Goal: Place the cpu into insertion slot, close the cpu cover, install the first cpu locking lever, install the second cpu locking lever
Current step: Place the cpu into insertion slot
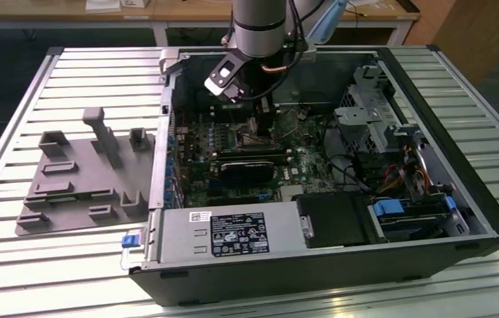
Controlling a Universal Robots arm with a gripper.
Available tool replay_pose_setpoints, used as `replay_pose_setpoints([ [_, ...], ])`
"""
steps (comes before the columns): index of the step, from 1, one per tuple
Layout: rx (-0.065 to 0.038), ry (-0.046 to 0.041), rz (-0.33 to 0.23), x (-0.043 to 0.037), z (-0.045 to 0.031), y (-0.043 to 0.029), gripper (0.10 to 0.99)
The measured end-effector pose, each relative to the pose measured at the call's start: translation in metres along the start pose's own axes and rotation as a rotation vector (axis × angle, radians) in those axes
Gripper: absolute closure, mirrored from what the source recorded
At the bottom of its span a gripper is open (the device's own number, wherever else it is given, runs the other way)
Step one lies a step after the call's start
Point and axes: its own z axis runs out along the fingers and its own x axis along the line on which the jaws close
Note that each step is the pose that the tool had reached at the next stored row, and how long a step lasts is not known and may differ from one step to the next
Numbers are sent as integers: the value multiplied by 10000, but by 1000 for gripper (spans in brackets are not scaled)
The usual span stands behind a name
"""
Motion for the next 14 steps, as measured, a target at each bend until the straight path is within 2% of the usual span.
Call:
replay_pose_setpoints([
  [14, 3, -52, 173, 18, 148, -52, 549],
])
